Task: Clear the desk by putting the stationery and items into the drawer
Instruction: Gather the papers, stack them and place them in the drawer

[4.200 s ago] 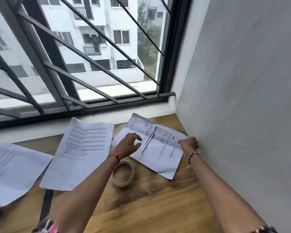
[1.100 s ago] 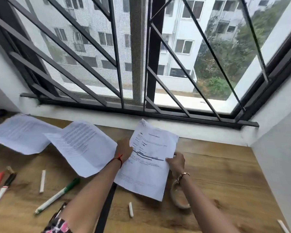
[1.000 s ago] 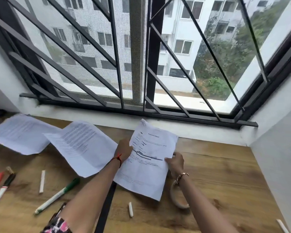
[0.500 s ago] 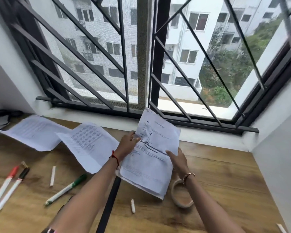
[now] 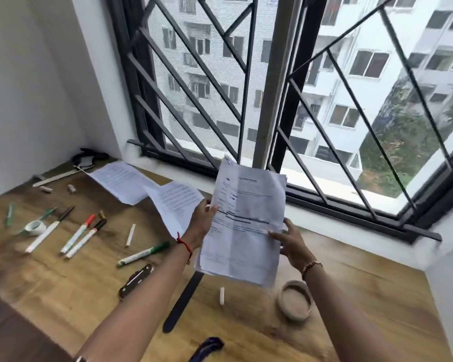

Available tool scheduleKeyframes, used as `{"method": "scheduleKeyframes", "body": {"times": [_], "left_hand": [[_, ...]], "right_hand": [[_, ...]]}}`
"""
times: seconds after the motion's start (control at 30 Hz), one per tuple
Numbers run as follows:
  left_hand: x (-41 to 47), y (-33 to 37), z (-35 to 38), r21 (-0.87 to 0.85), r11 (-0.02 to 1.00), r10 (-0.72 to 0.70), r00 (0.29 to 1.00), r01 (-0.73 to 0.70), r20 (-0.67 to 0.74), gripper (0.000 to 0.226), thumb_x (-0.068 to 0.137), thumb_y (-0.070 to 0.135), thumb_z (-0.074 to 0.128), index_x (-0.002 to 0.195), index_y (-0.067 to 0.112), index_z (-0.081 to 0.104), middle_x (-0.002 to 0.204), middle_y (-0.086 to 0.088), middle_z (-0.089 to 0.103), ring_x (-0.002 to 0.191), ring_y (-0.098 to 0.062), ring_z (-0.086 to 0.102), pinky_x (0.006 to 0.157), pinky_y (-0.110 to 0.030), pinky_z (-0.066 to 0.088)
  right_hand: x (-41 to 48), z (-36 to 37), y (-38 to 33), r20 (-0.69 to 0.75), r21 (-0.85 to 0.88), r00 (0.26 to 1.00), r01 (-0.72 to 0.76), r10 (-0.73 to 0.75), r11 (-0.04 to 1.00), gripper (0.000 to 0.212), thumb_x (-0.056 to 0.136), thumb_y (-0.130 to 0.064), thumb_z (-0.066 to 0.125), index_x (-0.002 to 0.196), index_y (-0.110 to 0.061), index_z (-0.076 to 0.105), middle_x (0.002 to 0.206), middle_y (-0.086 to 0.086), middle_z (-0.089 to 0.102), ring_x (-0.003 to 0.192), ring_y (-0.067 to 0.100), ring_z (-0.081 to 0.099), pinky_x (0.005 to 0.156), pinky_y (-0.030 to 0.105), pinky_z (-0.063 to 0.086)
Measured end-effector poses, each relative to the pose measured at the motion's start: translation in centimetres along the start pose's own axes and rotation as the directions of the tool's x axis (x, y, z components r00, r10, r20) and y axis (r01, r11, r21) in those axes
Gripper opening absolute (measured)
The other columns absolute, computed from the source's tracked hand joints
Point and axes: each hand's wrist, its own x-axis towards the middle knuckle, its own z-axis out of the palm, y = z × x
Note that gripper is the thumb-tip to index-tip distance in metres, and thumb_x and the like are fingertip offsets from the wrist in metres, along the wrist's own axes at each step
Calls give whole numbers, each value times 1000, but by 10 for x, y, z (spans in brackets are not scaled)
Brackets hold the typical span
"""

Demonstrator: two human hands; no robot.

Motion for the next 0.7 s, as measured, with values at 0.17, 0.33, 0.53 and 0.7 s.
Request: {"method": "scheduleKeyframes", "body": {"times": [0.17, 0.33, 0.53, 0.7], "left_hand": [[-17, -5, -22, -22, 1000, -12, 996, 11, -87, 14, 93, 17, 52, 105, 10, 50, 101, -6, 61, 95, -26, 60, 84, -39, 51], [-7, -17, -51, -35, 998, -55, 983, 50, -178, 32, 83, 34, 63, 98, 7, 56, 90, -2, 64, 92, -28, 62, 85, -39, 51], [7, -23, -99, -112, 985, -156, 948, 130, -278, 37, 98, 30, 41, 113, -2, 50, 97, -7, 57, 84, -18, 51, 58, -23, 39], [53, -53, -144, -78, 972, -235, 930, 222, -284, 32, 96, 27, 42, 108, -1, 51, 97, -16, 56, 92, -17, 44, 67, -27, 37]], "right_hand": [[0, 24, -13, 52, -20, 993, 108, -107, 994, 49, 81, 13, 57, 124, -8, 47, 90, 11, 65, 73, 19, 62, 54, 21, 52], [14, 48, -21, 55, -22, 990, 131, -130, 991, 48, 78, 17, 55, 120, -5, 53, 90, 14, 67, 78, 27, 60, 75, 36, 51], [54, 86, -24, 69, -40, 993, 103, -100, 994, 48, 80, 14, 56, 122, -7, 52, 89, 12, 65, 72, 24, 61, 64, 26, 56], [104, 115, -18, 104, -151, 993, 77, -62, 985, 47, 82, 16, 48, 125, 0, 50, 97, 17, 63, 71, 21, 65, 69, 29, 56]]}}
